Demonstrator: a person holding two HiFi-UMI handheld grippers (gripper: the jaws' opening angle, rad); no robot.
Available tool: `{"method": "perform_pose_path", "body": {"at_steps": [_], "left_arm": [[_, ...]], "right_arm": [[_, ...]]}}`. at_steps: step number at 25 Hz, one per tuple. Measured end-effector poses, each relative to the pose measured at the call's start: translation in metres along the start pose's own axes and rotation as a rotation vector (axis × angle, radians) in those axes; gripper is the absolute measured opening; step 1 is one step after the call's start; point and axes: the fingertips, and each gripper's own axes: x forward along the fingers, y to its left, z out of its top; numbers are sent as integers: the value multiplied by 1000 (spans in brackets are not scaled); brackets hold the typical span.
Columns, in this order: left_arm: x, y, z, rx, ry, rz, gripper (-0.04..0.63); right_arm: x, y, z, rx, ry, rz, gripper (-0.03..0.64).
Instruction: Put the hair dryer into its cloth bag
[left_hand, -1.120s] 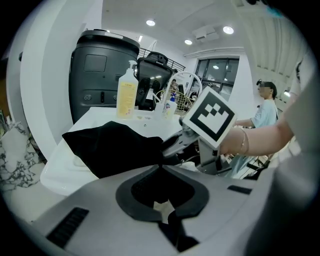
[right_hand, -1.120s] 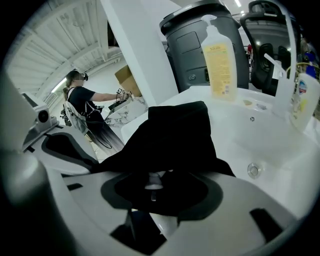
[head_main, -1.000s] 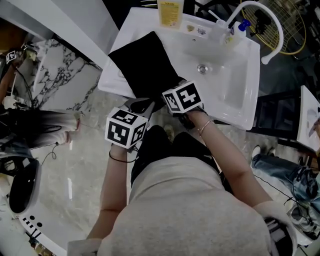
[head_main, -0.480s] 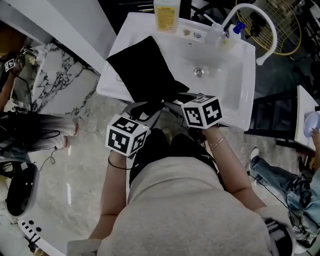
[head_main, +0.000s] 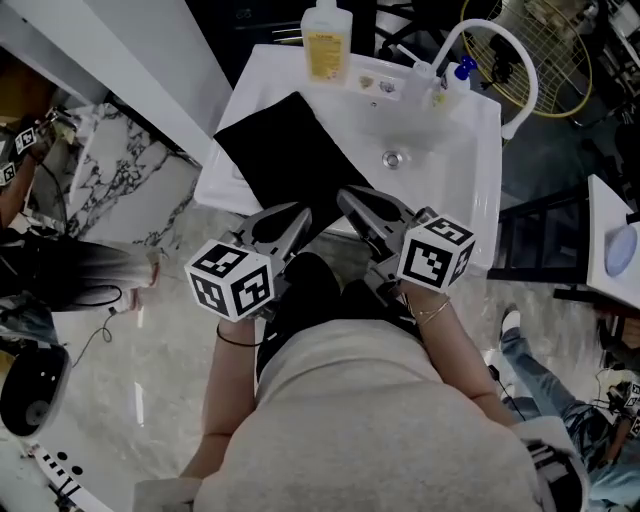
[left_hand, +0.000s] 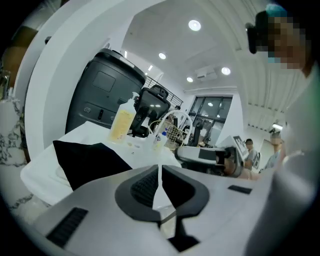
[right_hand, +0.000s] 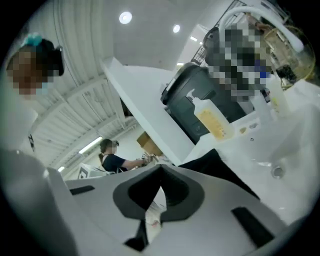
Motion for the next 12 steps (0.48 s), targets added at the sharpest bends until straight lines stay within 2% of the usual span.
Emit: {"method": "perform_pose_path", "body": {"at_steps": [2,6,9,12], "left_arm": [[0,-6,8,-27,-34,-24,18],[1,-15,11,-12,-53,-29,14],[4,-11,7,-4,-40,10,14],[6,0,2,-36,-23,83,14]], "right_arm": [[1,12,6,30,-52,50,-2],[4,20,6,-12,-62,32,-2],[6,23,4,-61,-43,16,-2],[6,21,3,-103,-42,-16,-2]]}}
